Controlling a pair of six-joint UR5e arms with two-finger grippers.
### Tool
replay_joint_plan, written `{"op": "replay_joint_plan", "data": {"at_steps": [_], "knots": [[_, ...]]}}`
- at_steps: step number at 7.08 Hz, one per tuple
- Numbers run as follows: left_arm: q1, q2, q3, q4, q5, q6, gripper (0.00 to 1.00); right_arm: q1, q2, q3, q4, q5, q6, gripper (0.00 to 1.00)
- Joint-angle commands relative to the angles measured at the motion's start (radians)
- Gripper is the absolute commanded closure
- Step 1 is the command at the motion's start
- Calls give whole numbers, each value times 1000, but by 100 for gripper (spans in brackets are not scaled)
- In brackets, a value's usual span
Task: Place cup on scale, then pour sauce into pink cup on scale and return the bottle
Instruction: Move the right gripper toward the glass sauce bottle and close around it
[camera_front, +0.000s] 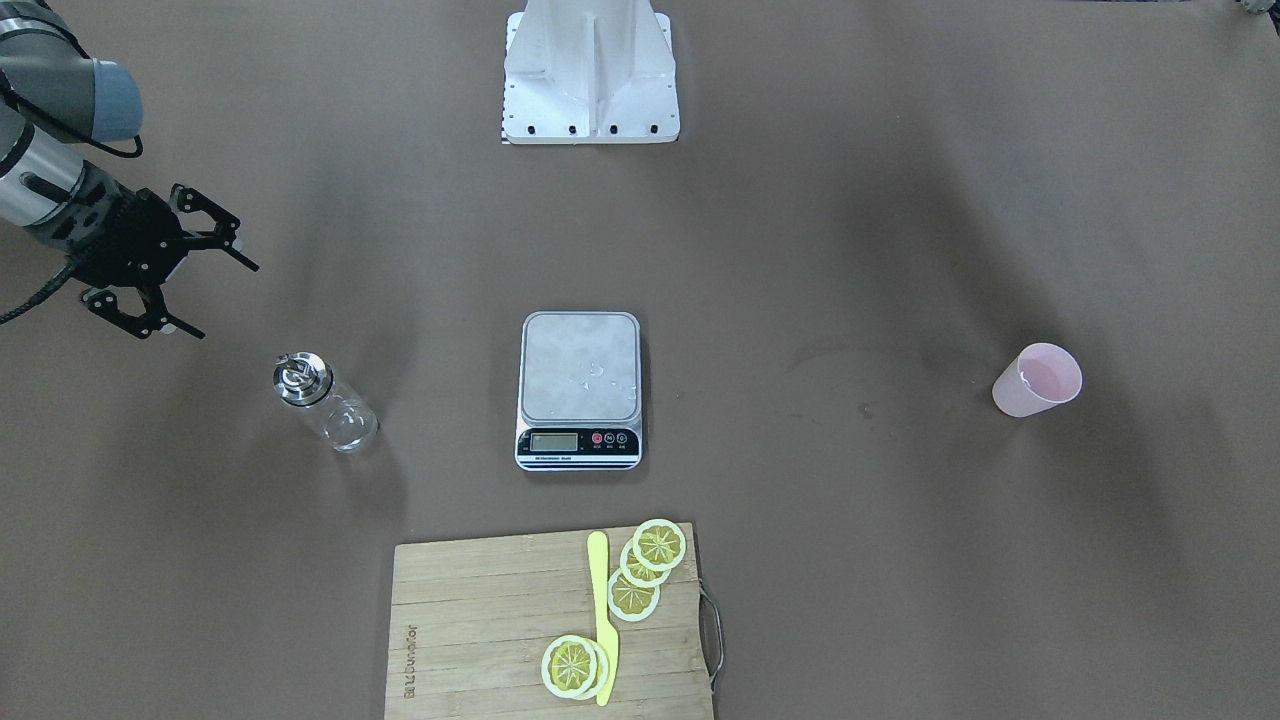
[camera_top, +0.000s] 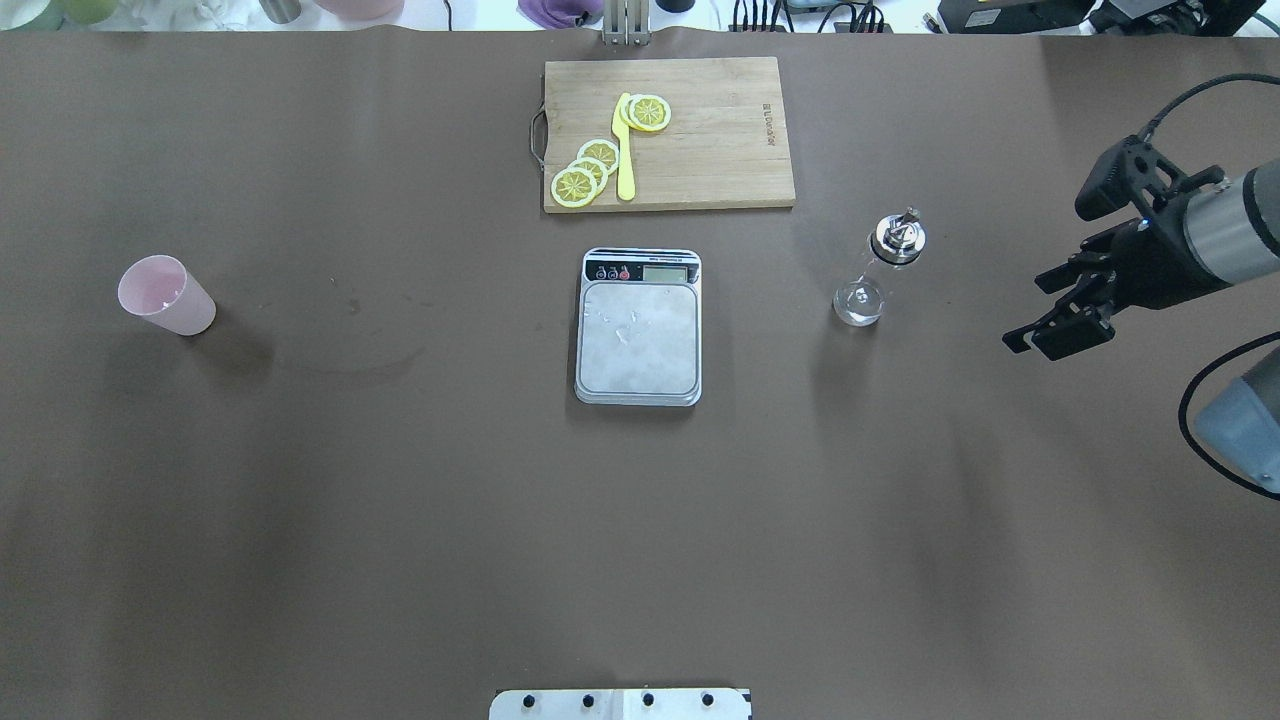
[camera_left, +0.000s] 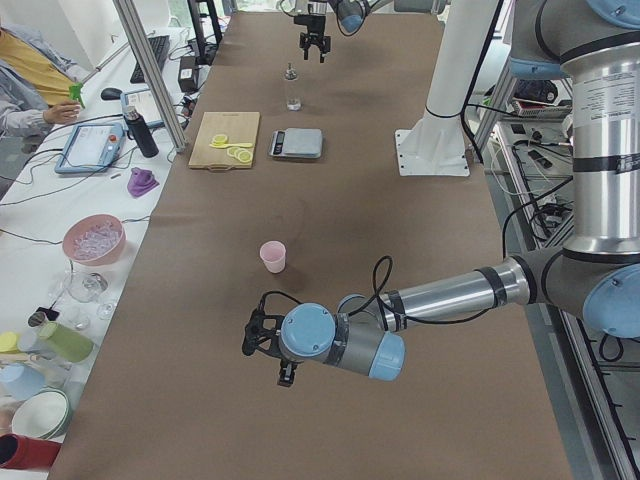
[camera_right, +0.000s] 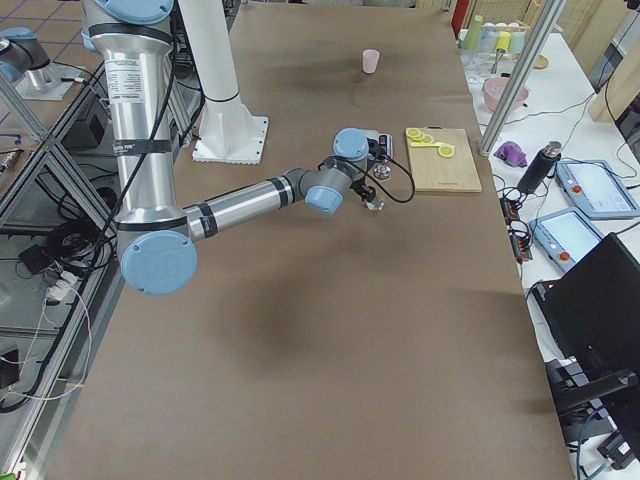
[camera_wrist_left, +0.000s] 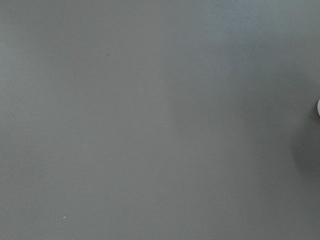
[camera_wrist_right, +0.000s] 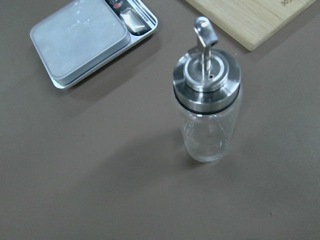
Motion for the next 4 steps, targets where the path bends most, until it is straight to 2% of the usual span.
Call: {"op": "replay_joint_plan", "data": {"at_steps": [1,2,4], "knots": [[0,-5,0,-1,2,-4,1,-3,3,-56,219,-58,129,12],[0,-6,-2,1,2,-4,1,-24,19,-96,238,-83,128,7],[0,-6,-23,-1,2,-39,1,-24,44,-122,310,-83,147,10]]}}
